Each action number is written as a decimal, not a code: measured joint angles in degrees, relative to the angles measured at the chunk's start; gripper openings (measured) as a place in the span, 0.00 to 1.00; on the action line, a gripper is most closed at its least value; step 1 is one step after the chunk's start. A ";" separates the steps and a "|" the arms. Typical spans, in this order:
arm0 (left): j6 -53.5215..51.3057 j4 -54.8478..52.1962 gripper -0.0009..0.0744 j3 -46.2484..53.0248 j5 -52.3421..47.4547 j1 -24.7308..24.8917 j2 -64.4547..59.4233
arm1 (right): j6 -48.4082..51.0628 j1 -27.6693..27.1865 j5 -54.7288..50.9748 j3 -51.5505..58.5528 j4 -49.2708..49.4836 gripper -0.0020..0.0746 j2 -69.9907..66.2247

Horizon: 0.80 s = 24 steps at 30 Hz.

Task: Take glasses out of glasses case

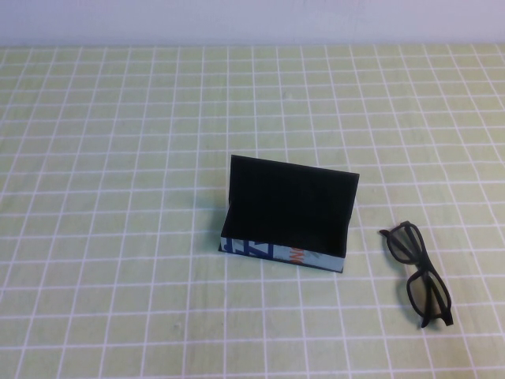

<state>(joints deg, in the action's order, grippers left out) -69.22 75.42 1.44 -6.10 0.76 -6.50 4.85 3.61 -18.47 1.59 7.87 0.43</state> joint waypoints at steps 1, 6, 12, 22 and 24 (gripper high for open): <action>0.00 0.00 0.01 0.00 0.00 0.00 0.00 | 0.00 0.00 0.00 0.00 0.15 0.00 0.00; 0.00 0.00 0.01 0.00 0.12 0.00 0.00 | 0.00 0.00 -0.04 0.00 0.48 0.00 0.00; 0.00 0.00 0.01 0.00 0.12 0.00 0.00 | 0.00 0.00 -0.13 0.00 0.65 0.00 0.00; 0.00 0.00 0.01 0.00 0.12 0.00 0.00 | 0.00 0.00 -0.13 0.00 0.76 0.00 0.00; 0.00 0.00 0.01 0.00 0.24 0.00 0.00 | 0.00 0.00 -0.13 0.00 0.76 0.00 0.00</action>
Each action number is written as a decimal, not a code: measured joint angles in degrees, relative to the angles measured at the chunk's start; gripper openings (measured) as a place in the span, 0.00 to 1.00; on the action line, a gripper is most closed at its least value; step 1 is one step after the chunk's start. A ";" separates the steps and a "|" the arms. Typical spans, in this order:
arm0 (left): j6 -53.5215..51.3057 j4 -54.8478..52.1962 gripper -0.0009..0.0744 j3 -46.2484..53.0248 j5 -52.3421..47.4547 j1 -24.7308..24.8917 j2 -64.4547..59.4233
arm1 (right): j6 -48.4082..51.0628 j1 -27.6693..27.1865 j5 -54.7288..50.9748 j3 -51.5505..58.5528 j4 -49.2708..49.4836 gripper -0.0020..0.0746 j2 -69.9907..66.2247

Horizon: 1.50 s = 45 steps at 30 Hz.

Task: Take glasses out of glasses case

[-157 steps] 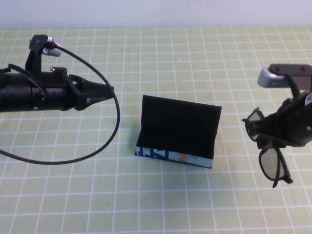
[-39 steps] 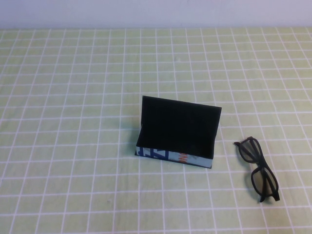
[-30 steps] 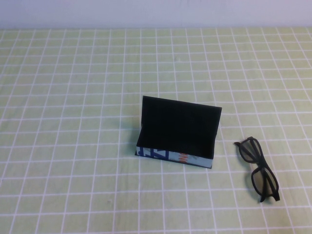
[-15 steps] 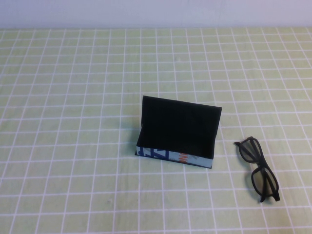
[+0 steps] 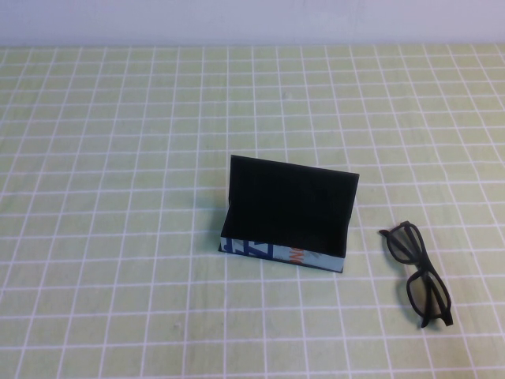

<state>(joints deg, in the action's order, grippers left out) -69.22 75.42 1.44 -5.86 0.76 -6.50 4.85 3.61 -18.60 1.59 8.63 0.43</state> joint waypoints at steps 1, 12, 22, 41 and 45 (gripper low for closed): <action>0.00 0.00 0.01 0.00 0.19 0.00 0.00 | 0.00 0.00 0.00 0.00 0.00 0.00 0.00; 49.54 -49.60 0.01 -1.14 5.02 0.00 0.00 | 0.00 0.00 -0.14 0.00 0.03 0.00 0.00; 71.38 -74.61 0.01 -0.15 13.72 0.00 6.27 | 0.00 0.00 -0.14 0.00 0.03 0.00 0.00; 69.22 -75.81 0.01 -0.06 -14.45 0.00 7.14 | 0.00 0.00 -0.25 0.00 0.13 0.00 0.13; 69.22 -75.81 0.01 -0.06 -14.45 0.00 7.14 | 0.00 0.00 -0.25 0.00 0.13 0.00 0.13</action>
